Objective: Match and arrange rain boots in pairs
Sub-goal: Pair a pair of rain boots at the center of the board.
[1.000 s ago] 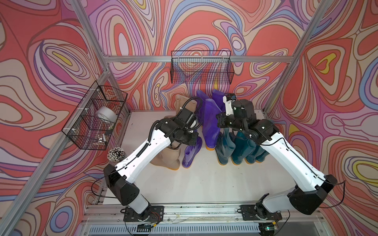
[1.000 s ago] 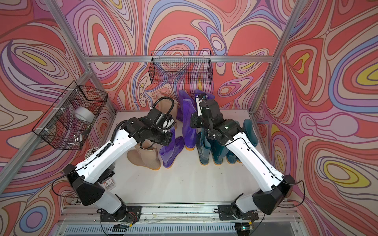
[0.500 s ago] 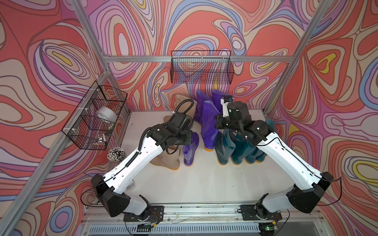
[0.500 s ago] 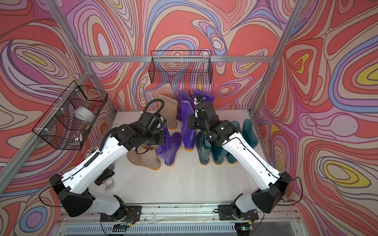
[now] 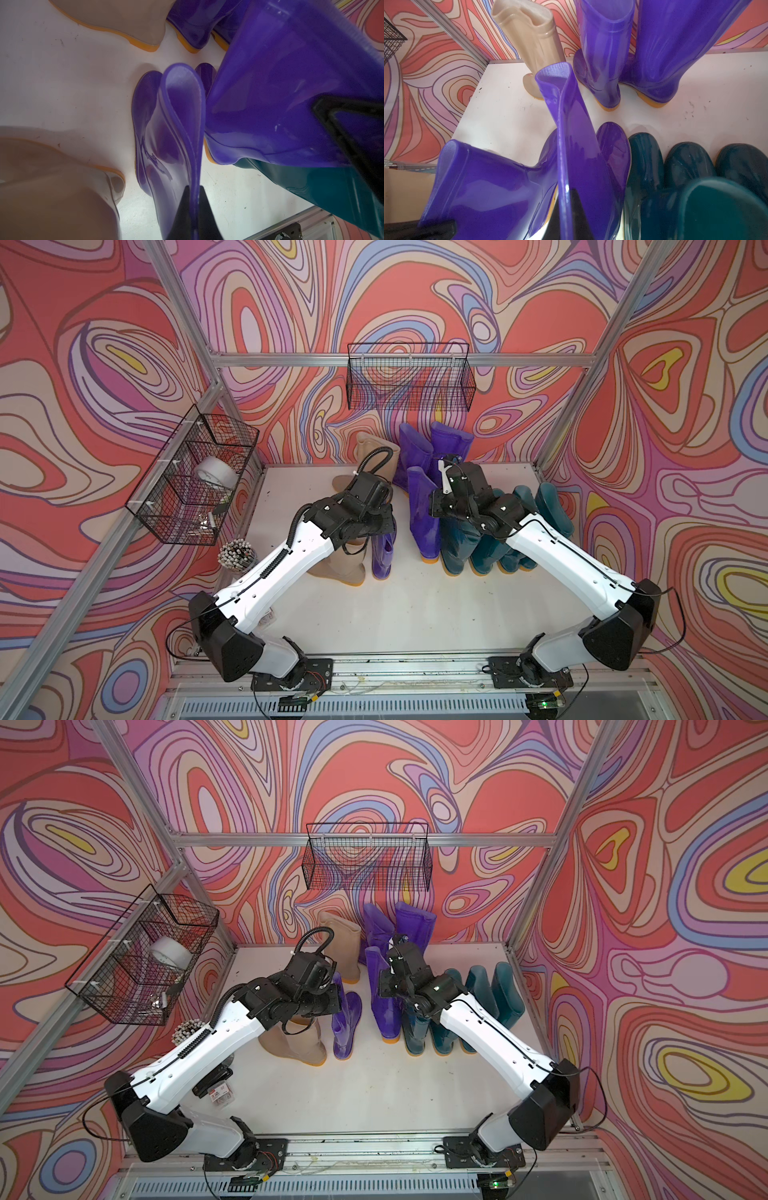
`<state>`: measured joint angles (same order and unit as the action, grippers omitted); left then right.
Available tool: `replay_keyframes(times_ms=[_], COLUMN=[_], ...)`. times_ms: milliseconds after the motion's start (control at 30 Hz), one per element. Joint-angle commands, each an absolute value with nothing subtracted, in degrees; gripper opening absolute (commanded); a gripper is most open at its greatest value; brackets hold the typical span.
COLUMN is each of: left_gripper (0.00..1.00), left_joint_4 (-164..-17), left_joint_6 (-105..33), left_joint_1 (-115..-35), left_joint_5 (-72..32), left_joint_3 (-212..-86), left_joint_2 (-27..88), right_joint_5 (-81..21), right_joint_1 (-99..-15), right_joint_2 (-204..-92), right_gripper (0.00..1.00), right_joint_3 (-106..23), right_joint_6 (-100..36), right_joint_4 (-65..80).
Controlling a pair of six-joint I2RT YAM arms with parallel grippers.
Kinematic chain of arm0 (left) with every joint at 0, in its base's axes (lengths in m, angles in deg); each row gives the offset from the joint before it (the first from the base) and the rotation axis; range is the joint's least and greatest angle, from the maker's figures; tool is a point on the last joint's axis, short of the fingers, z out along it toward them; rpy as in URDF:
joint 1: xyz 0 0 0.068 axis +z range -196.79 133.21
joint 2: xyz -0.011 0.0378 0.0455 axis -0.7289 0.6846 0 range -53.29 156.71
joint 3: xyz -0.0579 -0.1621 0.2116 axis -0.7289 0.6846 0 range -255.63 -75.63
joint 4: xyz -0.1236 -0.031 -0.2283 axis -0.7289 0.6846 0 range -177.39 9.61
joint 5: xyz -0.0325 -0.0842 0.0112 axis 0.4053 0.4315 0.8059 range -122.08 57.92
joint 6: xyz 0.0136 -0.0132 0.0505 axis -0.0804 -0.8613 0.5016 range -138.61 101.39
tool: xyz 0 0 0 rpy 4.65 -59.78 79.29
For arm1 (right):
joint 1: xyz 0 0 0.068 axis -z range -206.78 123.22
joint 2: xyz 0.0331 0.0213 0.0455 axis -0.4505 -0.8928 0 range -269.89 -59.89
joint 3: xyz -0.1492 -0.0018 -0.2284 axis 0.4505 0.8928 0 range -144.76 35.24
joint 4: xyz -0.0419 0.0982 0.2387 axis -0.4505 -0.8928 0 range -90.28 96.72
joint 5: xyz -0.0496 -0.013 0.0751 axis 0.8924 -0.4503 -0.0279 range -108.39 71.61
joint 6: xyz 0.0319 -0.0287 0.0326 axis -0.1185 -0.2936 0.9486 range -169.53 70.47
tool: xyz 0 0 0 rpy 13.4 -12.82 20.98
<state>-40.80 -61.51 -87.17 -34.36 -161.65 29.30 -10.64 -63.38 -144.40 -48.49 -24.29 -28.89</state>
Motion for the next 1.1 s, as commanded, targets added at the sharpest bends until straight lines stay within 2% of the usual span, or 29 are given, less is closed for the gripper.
replay_keyframes(times_ms=[0,467,600,733,1067], left_gripper=[0.0,0.0,0.0,0.0,0.0], left_joint_4=[-46.55,-47.51,-48.14,-54.58,-58.88], left_joint_6=[-64.82,-65.79,-64.69,-64.51,-65.56], left_joint_1=[-88.37,-89.24,-89.19,-89.12,-89.24], left_joint_5=[-32.53,-37.35,-37.66,-34.72,-26.22], left_joint_3=[-161.98,-159.25,-159.11,-155.38,-156.6], left_joint_2=[27.93,22.98,22.78,22.97,26.72], right_joint_5=[-10.3,-13.04,-11.02,-9.37,-0.62], right_joint_1=[-64.03,-69.14,-69.14,-69.14,-69.12], right_joint_2=[-141.06,-143.37,-143.81,-142.41,-136.5], right_gripper=[0.0,0.0,0.0,0.0,0.0], right_joint_3=[-46.0,-49.43,-48.2,-44.76,-39.08], right_joint_6=[-23.25,-23.36,-22.66,-21.85,-19.5], right_joint_4=[-24.2,-22.64,-23.33,-23.22,-24.52])
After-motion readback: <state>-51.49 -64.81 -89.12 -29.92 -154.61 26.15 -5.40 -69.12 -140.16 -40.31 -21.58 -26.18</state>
